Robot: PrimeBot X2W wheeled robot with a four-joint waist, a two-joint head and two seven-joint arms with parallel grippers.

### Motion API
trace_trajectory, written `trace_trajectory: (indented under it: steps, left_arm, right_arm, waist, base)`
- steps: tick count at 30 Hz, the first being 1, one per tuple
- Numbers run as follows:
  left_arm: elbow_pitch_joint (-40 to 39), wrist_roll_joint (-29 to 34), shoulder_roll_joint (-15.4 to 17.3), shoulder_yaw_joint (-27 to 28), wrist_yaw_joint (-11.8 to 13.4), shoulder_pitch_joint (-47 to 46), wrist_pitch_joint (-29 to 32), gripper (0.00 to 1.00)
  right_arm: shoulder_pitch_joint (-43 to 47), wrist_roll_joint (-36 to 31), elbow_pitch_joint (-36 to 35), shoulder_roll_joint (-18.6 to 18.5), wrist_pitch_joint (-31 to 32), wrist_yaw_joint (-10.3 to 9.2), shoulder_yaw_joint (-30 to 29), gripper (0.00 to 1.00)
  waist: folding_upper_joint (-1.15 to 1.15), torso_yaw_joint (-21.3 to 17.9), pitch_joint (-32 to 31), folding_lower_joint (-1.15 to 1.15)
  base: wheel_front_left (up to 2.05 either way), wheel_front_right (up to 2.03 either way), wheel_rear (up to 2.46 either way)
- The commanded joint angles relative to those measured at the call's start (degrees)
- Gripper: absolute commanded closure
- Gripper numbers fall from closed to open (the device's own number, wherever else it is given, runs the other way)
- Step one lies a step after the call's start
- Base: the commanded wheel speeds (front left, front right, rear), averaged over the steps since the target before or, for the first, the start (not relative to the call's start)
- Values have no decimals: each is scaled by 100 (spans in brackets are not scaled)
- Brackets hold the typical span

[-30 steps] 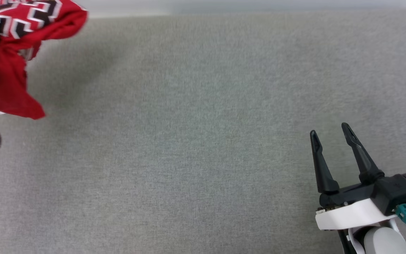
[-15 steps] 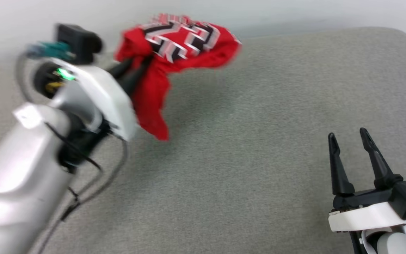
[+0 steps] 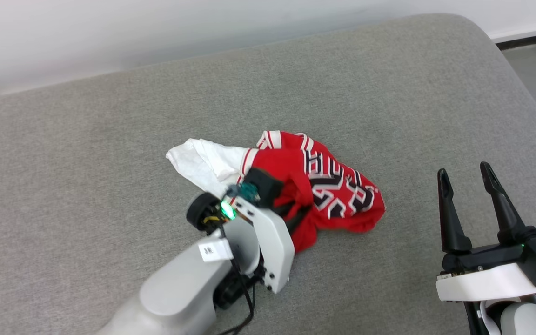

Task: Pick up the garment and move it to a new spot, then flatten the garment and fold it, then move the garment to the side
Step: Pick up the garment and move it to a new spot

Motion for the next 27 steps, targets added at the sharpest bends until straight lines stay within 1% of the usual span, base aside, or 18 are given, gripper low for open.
trace_trajectory:
  steps: [1,2,5,8,11,14,19,22,25,27]
  left_arm:
    - [154,53,-73,-89,-47,93,-57,63]
    - [299,81,-141,-151,-77,119,-79,0]
    - [625,156,-292,-284,-135,126,-231,0]
    - [775,125,-396,-240,-192,67,-493,0]
    - [781,157,-388,-102,-204,-74,-853,0]
    - [707,207,-280,108,-92,-180,-1216,0]
    - [520,323,119,586,234,-287,-1912,0]
    - [285,427,417,960,470,-177,-2166,0]
    - [-223,676,730,1491,767,83,-2254,0]
    - [-713,870,846,1955,948,451,-2261,0]
  right_arm:
    - [-17,11,-23,6,-12,-4,8,0]
    - [-10,13,-23,6,-11,-4,18,0]
    - [24,-3,-19,6,-11,-4,25,0]
    - [86,-36,3,6,-11,-4,13,0]
    - [110,-77,19,6,-11,-4,-18,0]
    - [142,-101,20,6,-11,-4,-12,0]
    - [192,-162,-19,4,-11,-4,-71,0]
    - [240,-180,-50,6,-11,-4,-129,0]
    - [262,-211,-108,5,-11,-4,-176,0]
    - [294,-227,-152,6,-11,-4,-204,0]
  waist:
    - [0,-48,37,1]
    - [0,-60,43,1]
    - [0,-58,40,1]
    - [0,35,-18,1]
    - [0,165,-125,1]
    - [0,302,-242,1]
    - [0,521,-472,1]
    - [0,634,-601,1]
    - [0,731,-691,1]
    - [0,794,-733,1]
  base:
    - [0,0,0]
    - [0,0,0]
    - [0,0,0]
    - [0,0,0]
    - [0,0,0]
    - [0,0,0]
    - [0,0,0]
    - [0,0,0]
    - [0,0,0]
    - [0,0,0]
